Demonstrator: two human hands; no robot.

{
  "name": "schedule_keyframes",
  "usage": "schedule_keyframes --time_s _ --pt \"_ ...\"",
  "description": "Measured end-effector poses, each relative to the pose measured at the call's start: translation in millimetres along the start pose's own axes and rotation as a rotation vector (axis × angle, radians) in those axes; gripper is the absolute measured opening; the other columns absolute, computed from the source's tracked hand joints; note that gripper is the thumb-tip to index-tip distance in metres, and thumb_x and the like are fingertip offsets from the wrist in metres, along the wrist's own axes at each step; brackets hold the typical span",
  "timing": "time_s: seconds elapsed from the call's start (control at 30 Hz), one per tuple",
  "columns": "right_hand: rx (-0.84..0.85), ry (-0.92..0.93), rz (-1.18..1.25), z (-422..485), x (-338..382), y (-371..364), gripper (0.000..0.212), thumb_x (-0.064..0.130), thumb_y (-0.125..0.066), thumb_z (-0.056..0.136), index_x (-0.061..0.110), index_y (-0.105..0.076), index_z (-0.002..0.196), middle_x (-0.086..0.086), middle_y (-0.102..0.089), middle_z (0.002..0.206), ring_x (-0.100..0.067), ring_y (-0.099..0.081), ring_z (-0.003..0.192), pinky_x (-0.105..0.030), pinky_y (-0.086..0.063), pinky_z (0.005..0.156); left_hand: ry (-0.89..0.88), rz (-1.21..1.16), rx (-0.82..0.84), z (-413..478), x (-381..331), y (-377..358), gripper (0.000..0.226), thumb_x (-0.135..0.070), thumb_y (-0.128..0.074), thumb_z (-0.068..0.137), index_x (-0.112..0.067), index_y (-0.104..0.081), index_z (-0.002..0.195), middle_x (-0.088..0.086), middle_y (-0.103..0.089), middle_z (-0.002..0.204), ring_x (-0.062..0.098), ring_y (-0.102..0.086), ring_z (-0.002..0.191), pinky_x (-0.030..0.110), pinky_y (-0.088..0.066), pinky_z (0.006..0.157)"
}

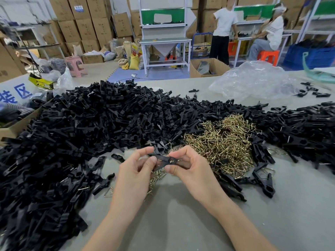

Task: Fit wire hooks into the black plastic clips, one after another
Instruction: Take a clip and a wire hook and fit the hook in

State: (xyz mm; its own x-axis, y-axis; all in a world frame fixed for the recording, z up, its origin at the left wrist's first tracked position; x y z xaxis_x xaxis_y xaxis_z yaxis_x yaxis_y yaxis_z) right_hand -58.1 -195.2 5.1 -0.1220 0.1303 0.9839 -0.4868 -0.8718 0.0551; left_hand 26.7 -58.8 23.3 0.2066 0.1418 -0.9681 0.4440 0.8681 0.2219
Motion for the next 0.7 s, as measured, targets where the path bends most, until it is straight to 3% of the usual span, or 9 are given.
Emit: schedule_keyframes --time_s 0.1,0.23,0.3,0.4,0.47,0.57,0.7 --pt "-0.019 0.052 -0.194 -4 1 -2 0.027 0.028 -0.082 0.084 0.042 -0.062 0.096 0.017 -0.074 0.098 -0.004 -0.069 0.092 -0.025 -0.054 0.084 0.120 -0.148 0.000 -5 3 -12 0.020 -0.019 -0.053 0.102 -0.030 -0.068 0.110 -0.008 -0.076 0.085 0.006 -0.071 0.073 0.017 -0.055 0.064" --pt "-0.014 0.328 -0.326 -7 9 -10 0.022 0.030 -0.082 0.080 0.036 -0.067 0.095 0.019 -0.063 0.114 -0.008 -0.059 0.115 -0.013 -0.043 0.092 0.321 -0.466 0.116 -11 -4 -25 0.028 -0.036 -0.053 0.100 -0.023 -0.078 0.096 0.001 -0.076 0.094 0.011 -0.069 0.083 0.032 -0.054 0.081" --pt "0.013 0.358 -0.378 -9 10 -16 0.016 0.041 -0.071 0.082 0.035 -0.067 0.096 0.023 -0.058 0.120 -0.006 -0.053 0.121 -0.016 -0.041 0.098 0.380 -0.646 0.171 -14 -9 -32 0.036 -0.036 -0.049 0.101 -0.017 -0.077 0.090 0.011 -0.073 0.095 0.017 -0.071 0.088 0.032 -0.056 0.082" --pt "0.028 0.394 -0.469 -12 10 -17 0.020 0.049 -0.063 0.086 0.034 -0.069 0.099 0.024 -0.055 0.124 -0.002 -0.049 0.122 -0.022 -0.038 0.103 0.499 -0.829 0.222 -15 -10 -34 0.032 -0.029 -0.050 0.100 -0.008 -0.074 0.103 0.018 -0.071 0.112 0.024 -0.069 0.108 0.039 -0.051 0.099" --pt "0.054 0.416 -0.528 -13 11 -16 0.020 0.046 -0.064 0.088 0.032 -0.071 0.100 0.021 -0.055 0.127 -0.002 -0.047 0.122 -0.025 -0.038 0.105 0.534 -0.862 0.281 -14 -12 -31 0.029 -0.021 -0.050 0.098 -0.005 -0.074 0.101 0.020 -0.070 0.108 0.026 -0.069 0.101 0.037 -0.055 0.092" --pt "0.098 0.412 -0.593 -14 12 -16 0.019 0.047 -0.064 0.086 0.034 -0.072 0.098 0.021 -0.052 0.131 -0.001 -0.042 0.124 -0.025 -0.038 0.105 0.576 -0.873 0.344 -11 -14 -27 0.028 -0.010 -0.051 0.095 0.000 -0.067 0.116 0.018 -0.063 0.093 0.024 -0.066 0.077 0.029 -0.059 0.062" --pt "0.134 0.397 -0.632 -15 13 -16 0.019 0.050 -0.062 0.085 0.035 -0.069 0.094 0.022 -0.046 0.138 -0.001 -0.038 0.129 -0.026 -0.036 0.107 0.626 -0.889 0.353 -11 -7 -29 0.036 -0.011 -0.052 0.095 0.005 -0.062 0.126 0.019 -0.061 0.098 0.024 -0.065 0.079 0.027 -0.059 0.062"
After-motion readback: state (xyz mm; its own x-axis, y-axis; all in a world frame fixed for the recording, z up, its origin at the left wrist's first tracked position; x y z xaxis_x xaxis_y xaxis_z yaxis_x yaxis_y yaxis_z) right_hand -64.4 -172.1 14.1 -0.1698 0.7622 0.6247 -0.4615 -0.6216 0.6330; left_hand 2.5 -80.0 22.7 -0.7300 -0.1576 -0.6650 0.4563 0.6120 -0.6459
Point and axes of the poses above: each hand's wrist, its own z-axis towards the middle knuckle, its own y-axis out of the back of the hand, x = y × z, the point moved 2 cm from there along z, towards the middle knuckle
